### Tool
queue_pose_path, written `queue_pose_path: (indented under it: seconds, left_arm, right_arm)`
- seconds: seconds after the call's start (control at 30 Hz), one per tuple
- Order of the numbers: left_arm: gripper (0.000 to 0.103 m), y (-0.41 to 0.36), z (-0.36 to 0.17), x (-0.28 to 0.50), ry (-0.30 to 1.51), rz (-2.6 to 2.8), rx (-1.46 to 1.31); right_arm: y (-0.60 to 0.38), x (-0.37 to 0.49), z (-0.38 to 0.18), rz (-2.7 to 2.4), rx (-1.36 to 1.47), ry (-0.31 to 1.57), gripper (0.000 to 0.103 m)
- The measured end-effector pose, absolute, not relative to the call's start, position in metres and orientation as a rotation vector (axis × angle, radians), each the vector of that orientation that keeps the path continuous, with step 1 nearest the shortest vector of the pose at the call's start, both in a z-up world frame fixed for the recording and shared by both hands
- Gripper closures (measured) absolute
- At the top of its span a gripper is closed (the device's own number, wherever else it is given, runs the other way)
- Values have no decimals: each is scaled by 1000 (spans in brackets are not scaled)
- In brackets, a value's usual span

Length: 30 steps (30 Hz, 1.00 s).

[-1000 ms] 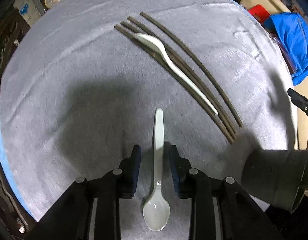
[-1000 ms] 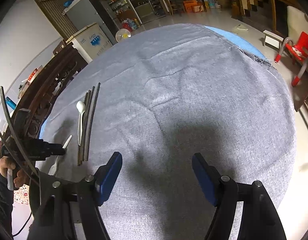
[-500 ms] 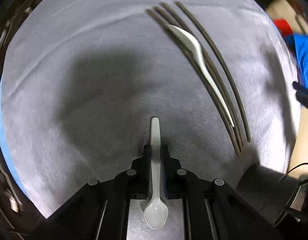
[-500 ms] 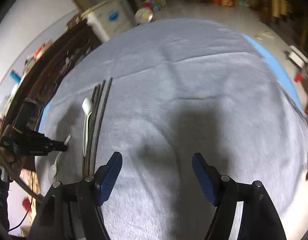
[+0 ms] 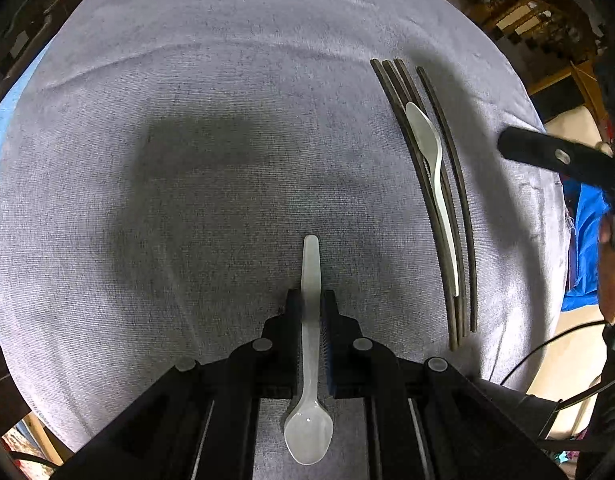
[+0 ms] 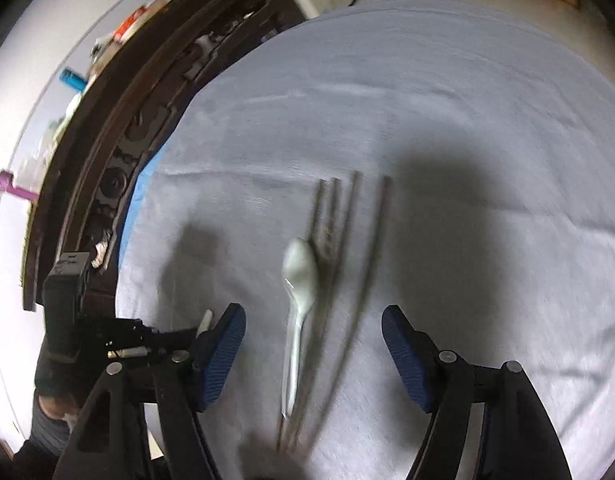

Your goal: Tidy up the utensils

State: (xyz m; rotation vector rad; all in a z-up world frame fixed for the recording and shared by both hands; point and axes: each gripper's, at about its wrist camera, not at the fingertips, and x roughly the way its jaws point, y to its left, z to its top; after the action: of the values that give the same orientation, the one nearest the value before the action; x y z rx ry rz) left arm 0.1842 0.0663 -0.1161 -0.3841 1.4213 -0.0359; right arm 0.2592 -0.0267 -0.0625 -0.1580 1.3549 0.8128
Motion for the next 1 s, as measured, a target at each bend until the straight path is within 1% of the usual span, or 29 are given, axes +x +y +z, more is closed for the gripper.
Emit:
queue_pose_path:
  seconds: [0.07,0.13,0.23,0.27,0.33,0.43,0.63,0.67,0.8,1.0]
  left_arm:
    - [93,66,-119,177,1417,-40,-398]
    - [93,71,-120,169,1415,-43,-396]
    - [93,74,-115,168,1411,-43,-389]
    - [93,72,-115,168,1411,-42,-384]
    - [93,72,-118,165,1410,-40,-376]
    - [93,67,-114,164,1411,-36,-368]
    - [93,62,-114,164,1413,-21,-363]
    - [93,60,-121,164,1413,-18,-362]
    - [93,60,-120,164,1418,-8,-368]
    - [93,61,-115,164,1409,10,-378]
  right_arm:
    - [-11,259,-70,801,-223,1371,45]
    - [-1,259,-78,801,-252,1382,51]
    - [10,257,-86,803,-294,1390,56]
    - [13,257,-88,802,-306,1391,63]
    - [15,258,-94,792,-325,1395,69]
    - [19,259,-101,762,-345,1391,95]
    - [-6,263,-89,757,-263,1369,96]
    - [-13,264,-85,753,-255,1366,97]
    - [-47,263,-73,715,-256,1358,97]
    - [-104,265,-84,632,-157,1392,97]
